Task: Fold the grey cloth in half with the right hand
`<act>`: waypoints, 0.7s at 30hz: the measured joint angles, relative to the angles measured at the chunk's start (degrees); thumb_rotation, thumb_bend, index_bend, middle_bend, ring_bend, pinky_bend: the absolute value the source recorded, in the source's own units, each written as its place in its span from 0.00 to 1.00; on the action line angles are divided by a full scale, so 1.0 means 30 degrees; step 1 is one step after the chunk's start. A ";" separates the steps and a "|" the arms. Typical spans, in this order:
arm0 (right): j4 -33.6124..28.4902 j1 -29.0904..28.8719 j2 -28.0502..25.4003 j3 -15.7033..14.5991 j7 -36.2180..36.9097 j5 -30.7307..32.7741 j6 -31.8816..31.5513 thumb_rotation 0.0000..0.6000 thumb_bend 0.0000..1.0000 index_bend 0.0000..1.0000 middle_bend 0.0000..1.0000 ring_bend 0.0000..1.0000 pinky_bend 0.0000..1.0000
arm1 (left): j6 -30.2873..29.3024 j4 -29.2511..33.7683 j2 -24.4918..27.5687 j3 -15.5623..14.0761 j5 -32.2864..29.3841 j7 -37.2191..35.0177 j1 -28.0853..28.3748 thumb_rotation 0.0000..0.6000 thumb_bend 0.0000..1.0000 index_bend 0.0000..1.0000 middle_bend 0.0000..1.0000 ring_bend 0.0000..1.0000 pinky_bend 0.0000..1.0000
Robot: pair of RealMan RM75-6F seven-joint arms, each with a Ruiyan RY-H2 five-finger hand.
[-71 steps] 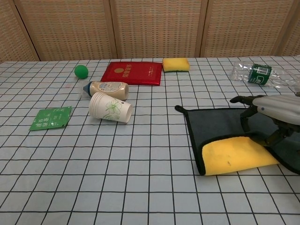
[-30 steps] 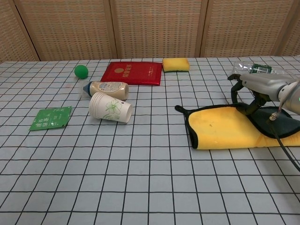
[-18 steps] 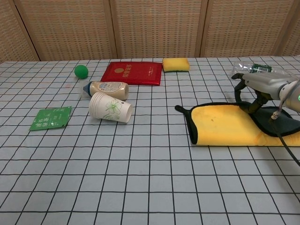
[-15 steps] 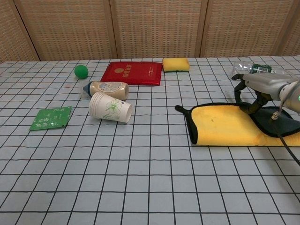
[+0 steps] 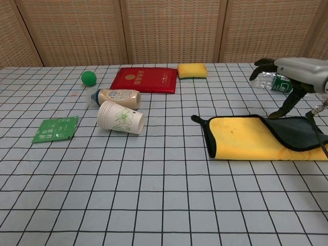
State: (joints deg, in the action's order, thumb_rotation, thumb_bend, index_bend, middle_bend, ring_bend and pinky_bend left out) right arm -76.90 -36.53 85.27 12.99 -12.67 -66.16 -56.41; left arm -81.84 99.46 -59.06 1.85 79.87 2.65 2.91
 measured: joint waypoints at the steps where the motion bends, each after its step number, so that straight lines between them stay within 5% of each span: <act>1: -0.0439 0.0178 -0.0360 -0.0158 0.0071 -0.0248 -0.0157 1.00 0.14 0.34 0.00 0.00 0.00 | -0.0026 0.0009 0.0009 -0.0015 0.0047 -0.0023 -0.0010 1.00 0.00 0.00 0.00 0.00 0.00; 9: -0.2252 0.1816 -0.2427 -0.2518 0.0487 -0.3089 -0.1418 1.00 0.25 0.44 0.00 0.00 0.00 | -0.0258 0.0048 0.0056 -0.0114 0.0412 -0.0151 -0.0085 1.00 0.00 0.00 0.00 0.00 0.00; 21: 0.0751 0.2841 -0.1511 -0.4474 0.1235 -0.5881 -0.2442 1.00 0.33 0.49 0.00 0.00 0.00 | -0.0407 0.0041 0.0062 -0.0151 0.0537 -0.0192 -0.0145 1.00 0.00 0.00 0.00 0.00 0.00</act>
State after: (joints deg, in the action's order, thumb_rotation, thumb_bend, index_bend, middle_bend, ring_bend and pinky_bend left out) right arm -74.65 -28.01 80.74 -0.43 -8.97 -83.81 -63.73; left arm -83.06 99.58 -58.88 1.39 81.49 2.08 2.47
